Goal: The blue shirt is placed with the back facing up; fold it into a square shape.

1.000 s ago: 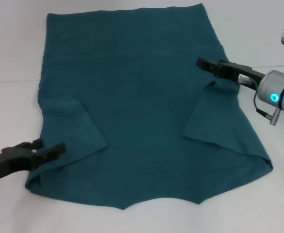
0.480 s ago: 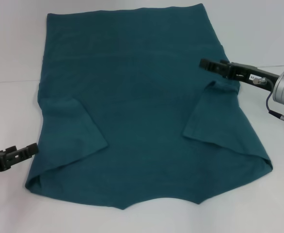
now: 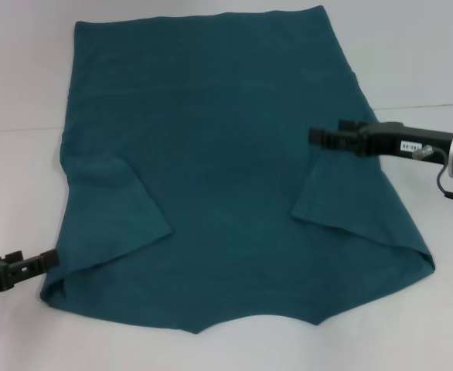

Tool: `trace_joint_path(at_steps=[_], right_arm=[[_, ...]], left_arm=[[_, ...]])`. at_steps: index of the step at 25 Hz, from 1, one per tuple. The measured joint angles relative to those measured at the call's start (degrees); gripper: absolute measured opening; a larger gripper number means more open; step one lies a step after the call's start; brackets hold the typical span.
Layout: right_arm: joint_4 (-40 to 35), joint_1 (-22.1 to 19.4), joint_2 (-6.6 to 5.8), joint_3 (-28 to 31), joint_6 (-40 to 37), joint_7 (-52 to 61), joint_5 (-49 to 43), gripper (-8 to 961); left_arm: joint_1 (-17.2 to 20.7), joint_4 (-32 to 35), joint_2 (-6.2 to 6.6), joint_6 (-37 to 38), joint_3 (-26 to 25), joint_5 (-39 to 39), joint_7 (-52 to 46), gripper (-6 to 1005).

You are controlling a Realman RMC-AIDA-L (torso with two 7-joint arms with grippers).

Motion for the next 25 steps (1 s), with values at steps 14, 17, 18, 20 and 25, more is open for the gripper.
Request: trace_joint_path(at_steps=[14,17,18,20,25], right_arm=[[-2.4,-0.2,-2.24,0.1,-12.1,1.4,-12.3,930],[-2.4,-0.6,-1.55,0.5,-11.1,0.9,-12.4,930],[-2.2,-0.8,-1.31,0.6,-10.8,0.6,-12.4,930],[-2.1,-1.4,-0.79,0.7,-10.3,-0.4,-12.4,930],[-1.9,-2.6,0.03,2.6,-10.2,-2.7,-11.8,930]], left_arm=[[-0.3,0.3,0.06,2.7,0.5,3.5,2.2,877],[-0.3,0.2,0.07,2.7,0.6,3.9,2.5,877],[-0.3,0.1,0.07,2.7,0.6,4.0,2.6,877],[-0.4,0.1,0.04,2.8,0.7,4.0,2.8,877],[-0.5,0.1,0.09,2.9,1.0,4.4,2.9,877]])
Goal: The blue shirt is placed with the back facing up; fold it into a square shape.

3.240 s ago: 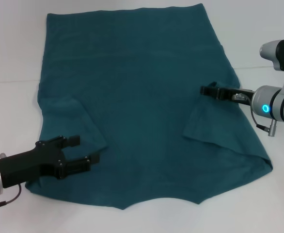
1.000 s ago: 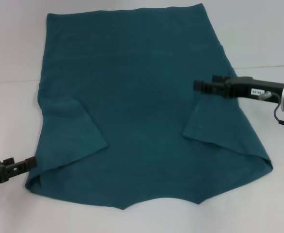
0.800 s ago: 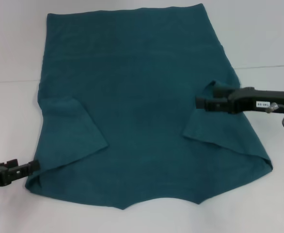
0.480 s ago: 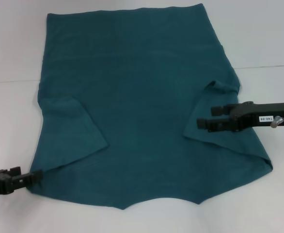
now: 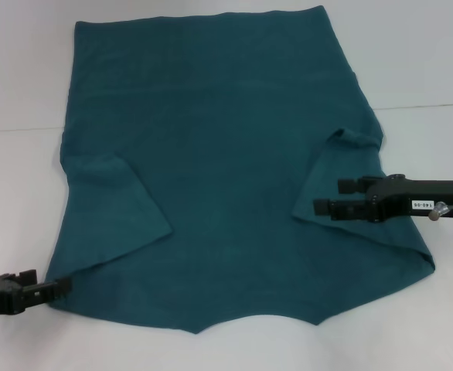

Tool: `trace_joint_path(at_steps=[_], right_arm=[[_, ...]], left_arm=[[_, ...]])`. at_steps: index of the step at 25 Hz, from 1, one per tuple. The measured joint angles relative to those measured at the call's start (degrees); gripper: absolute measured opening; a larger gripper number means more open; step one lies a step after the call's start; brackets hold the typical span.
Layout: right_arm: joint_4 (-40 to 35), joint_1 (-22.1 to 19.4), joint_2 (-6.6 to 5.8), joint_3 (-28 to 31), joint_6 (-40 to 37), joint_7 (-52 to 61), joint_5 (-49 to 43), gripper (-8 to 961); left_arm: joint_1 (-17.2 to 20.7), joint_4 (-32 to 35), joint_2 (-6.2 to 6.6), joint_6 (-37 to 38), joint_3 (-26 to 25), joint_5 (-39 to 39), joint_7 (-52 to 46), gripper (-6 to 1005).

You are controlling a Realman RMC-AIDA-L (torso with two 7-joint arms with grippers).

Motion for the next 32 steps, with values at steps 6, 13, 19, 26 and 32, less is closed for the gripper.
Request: trace_joint_path(at_steps=[6,13,19,26,32], right_arm=[[0.1,-0.2,1.04,1.4,0.5,-0.7,0.0,930],[0.1,-0.2,1.45,2.2,0.5,-0.8,0.0,930],[0.0,-0.2,1.56,2.8,0.5,-0.8,0.0,930],[0.0,0.2,1.48,2.8,0.1,-0.7,-0.2,930],[0.0,0.2,1.45,2.8,0.3,-0.5,-0.1,930]], left_arm=[[-0.8,0.2,0.36,-0.8,-0.3,2.6,-1.1,878],[-1.5,-0.3,0.38,-3.5,0.3,3.3,-2.4,878],[-2.1,-0.8,0.16,-4.5,0.3,5.3,-2.8,878],[-2.6,-1.1,0.10,-4.6,1.2,6.0,-3.1,878],[-2.8,-1.1,0.08,-4.1,2.6,6.0,-3.3,878]])
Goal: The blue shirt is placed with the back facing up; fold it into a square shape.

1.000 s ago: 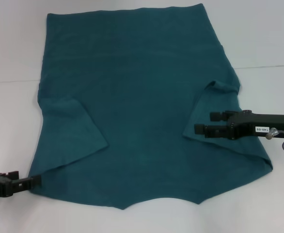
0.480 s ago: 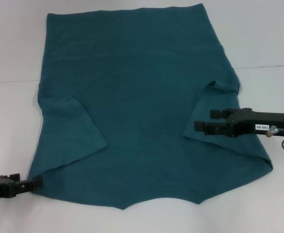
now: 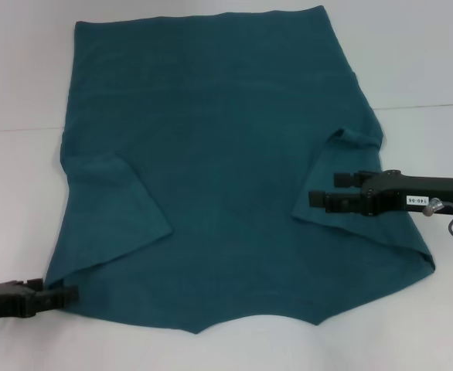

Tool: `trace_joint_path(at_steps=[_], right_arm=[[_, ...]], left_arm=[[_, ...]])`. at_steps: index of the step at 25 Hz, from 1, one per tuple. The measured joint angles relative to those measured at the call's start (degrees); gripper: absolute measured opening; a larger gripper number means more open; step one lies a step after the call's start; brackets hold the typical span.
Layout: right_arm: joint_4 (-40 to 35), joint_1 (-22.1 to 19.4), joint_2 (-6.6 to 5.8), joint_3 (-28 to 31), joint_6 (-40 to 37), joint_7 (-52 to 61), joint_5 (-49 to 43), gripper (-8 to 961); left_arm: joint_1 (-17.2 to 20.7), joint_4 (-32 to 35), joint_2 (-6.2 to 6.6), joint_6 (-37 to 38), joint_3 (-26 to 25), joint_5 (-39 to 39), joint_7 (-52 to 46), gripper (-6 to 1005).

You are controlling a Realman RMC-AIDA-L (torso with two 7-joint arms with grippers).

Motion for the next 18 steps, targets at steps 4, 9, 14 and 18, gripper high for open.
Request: trace_joint_path(at_steps=[4,9,14,18], right_arm=[[-0.1,0.0,-0.03,0.0,0.1,0.2,0.0,930],[-0.3,0.1,-0.03,0.0,0.1,0.2,0.1,930],[-0.3,0.0,-0.03,0.0,0.1,0.2,0.1,930],[-0.2,-0.1,-0.08,0.1,0.1,0.0,0.1,930]], left_arm=[[-0.3,0.1,-0.13,1.2,1.6,0.0,-0.2,877],[-1.4,0.5,-0.13,5.0,1.7,-0.5,-0.2,877],[-2.2,0.6,-0.02,6.7,1.7,-1.2,-0.2,877],[-2.2,0.9,0.22,7.1,1.4,-1.1,-0.3,877]])
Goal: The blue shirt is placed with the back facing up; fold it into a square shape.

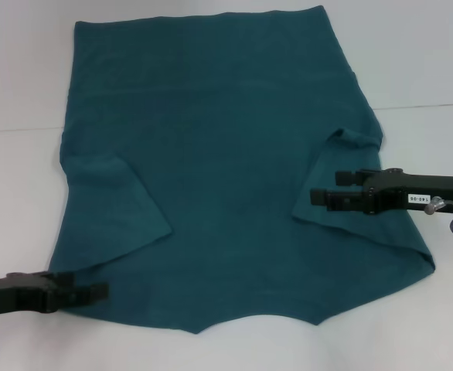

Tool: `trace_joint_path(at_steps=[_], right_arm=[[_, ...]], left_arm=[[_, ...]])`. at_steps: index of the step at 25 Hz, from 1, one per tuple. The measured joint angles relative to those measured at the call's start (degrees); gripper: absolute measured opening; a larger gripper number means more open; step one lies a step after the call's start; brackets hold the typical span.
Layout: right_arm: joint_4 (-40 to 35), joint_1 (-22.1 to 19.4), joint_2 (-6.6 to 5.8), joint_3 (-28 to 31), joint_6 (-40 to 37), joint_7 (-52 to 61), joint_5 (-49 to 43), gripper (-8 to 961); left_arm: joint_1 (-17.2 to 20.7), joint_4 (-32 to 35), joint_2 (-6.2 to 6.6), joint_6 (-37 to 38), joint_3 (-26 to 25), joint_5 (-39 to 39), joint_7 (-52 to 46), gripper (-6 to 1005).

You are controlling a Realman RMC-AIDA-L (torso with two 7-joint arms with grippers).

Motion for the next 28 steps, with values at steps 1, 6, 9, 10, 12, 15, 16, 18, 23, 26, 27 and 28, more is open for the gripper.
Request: trace_joint_path(at_steps=[1,6,9,10,12,15,16,18,23,26,27,28], right_arm=[[0.1,0.0,0.00,0.2,0.0,-0.1,0.0,930],[0.2,-0.1,-0.03,0.5,0.0,-0.3,0.0,930],[0.3,-0.1,-0.03,0.5,0.0,-0.3,0.0,930],[0.3,0.0,-0.03,0.5,0.0,-0.3,0.0,930],[0.3,0.0,-0.03,0.5,0.0,-0.3,0.0,930],[0.3,0.0,-0.03,0.5,0.0,-0.2,0.0,930],[0.3,0.0,-0.03,0.6,0.0,-0.1,0.0,930],[0.1,-0.1,-0.02,0.6,0.0,0.0,0.0,930],[0.0,-0.1,0.04,0.7,0.0,0.1,0.0,930],[-0.1,0.0,0.06,0.7,0.0,0.1,0.0,930],[-0.1,0.1,0.06,0.7,0.0,0.1,0.0,930],[-0.1,0.1,0.06,0.7,0.0,0.1,0.0,930]], left_arm=[[0.3,0.4,0.02,-0.1,-0.1,0.1,-0.2,877],[1.2,1.6,0.05,-2.0,-0.6,0.3,-1.3,877],[1.5,1.6,-0.15,-4.5,-0.6,0.5,-1.9,878],[1.6,1.6,-0.23,-5.4,-0.5,0.6,-2.1,878],[1.7,1.6,-0.28,-7.0,-0.3,1.0,-2.6,878],[1.6,1.4,-0.41,-8.7,0.1,2.7,-3.4,878],[1.5,1.4,-0.52,-9.1,0.1,3.4,-3.6,878],[1.4,1.4,-0.68,-9.6,0.2,4.1,-3.8,878],[1.3,1.4,-0.75,-9.6,0.4,4.2,-3.9,878],[1.4,1.4,-0.73,-9.0,1.1,4.1,-3.9,878],[1.4,1.4,-0.70,-8.6,1.5,4.1,-3.9,877],[1.4,1.4,-0.70,-8.2,1.8,4.1,-3.9,877]])
